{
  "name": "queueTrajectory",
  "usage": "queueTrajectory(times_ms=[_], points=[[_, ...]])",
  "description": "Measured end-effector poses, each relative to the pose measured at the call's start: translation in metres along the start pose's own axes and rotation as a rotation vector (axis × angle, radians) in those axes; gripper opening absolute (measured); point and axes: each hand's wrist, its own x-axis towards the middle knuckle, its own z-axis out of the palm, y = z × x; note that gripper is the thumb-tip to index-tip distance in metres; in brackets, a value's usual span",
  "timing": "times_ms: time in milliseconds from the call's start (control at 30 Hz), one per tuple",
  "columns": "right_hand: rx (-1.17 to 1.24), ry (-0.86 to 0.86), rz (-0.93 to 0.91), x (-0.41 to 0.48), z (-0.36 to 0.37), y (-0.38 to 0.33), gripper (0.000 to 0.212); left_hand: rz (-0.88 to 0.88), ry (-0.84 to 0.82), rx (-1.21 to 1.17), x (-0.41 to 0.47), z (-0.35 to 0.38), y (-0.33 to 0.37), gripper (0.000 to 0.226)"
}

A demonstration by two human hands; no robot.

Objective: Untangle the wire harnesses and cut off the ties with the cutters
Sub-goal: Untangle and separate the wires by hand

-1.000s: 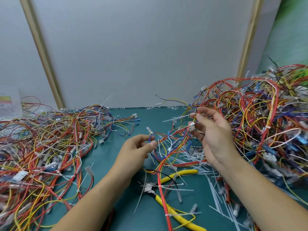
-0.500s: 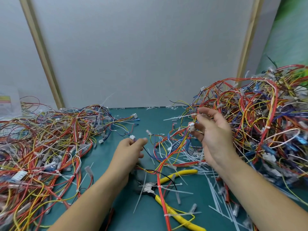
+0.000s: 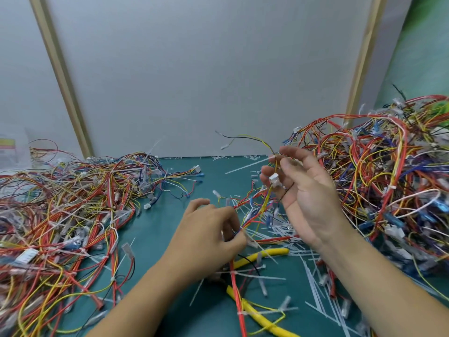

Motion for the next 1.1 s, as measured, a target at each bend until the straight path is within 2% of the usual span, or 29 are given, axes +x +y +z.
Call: queueTrajectory(times_ms=[133, 233, 300, 367, 433, 533, 600, 700, 767, 833, 867, 933, 1000, 1033, 1100], points=[[-0.069, 0.01, 0.026, 0.002, -0.004, -0.003, 0.019, -0.09, 0.065, -0.174, -0.001, 0.0, 0.006, 0.006], [-0.189, 0.108, 0.016, 0.004, -0.007, -0.003, 0.02, -0.248, 0.118, -0.448, 0.004, -0.008, 0.008, 0.023], [-0.241, 0.153, 0.017, 0.004, -0.008, -0.002, 0.022, -0.32, 0.171, -0.611, 0.008, -0.012, 0.004, 0.027], [-0.251, 0.159, 0.042, 0.004, -0.008, -0.001, 0.022, -0.33, 0.146, -0.661, 0.008, -0.012, 0.002, 0.023], [-0.274, 0.165, 0.071, 0.004, -0.009, 0.001, 0.022, -0.286, 0.072, -0.608, 0.006, -0.009, 0.005, 0.016], [-0.481, 0.205, 0.051, 0.005, -0.012, 0.004, 0.019, -0.236, -0.062, -0.437, 0.001, -0.004, 0.004, 0.043], [-0.722, 0.192, -0.041, 0.006, -0.017, 0.007, 0.014, -0.2, -0.089, -0.272, 0.0, -0.006, 0.004, 0.032], [-1.052, 0.101, -0.18, 0.006, -0.021, 0.008, 0.009, -0.142, 0.04, -0.227, 0.001, -0.009, 0.005, 0.009], [-1.229, 0.052, -0.189, 0.006, -0.024, 0.009, 0.025, -0.088, 0.193, -0.251, 0.001, -0.011, 0.009, 0.006], [-1.318, -0.041, -0.043, 0.003, -0.019, 0.008, 0.048, -0.005, 0.302, -0.269, -0.002, -0.014, 0.014, 0.006], [-1.28, -0.119, 0.096, 0.001, -0.015, 0.007, 0.058, 0.044, 0.332, -0.259, -0.004, -0.015, 0.017, 0.007], [-1.056, -0.265, 0.403, -0.006, -0.005, 0.008, 0.068, 0.175, 0.354, -0.205, -0.007, -0.013, 0.02, 0.007], [-0.768, -0.34, 0.597, -0.012, 0.001, 0.006, 0.062, 0.322, 0.343, -0.165, -0.007, -0.009, 0.022, 0.012], [-0.635, -0.362, 0.624, -0.014, 0.003, 0.006, 0.054, 0.39, 0.32, -0.151, -0.006, -0.008, 0.022, 0.013], [-0.469, -0.421, 0.548, -0.015, 0.004, 0.003, 0.031, 0.474, 0.252, -0.138, -0.007, -0.007, 0.023, 0.016]])
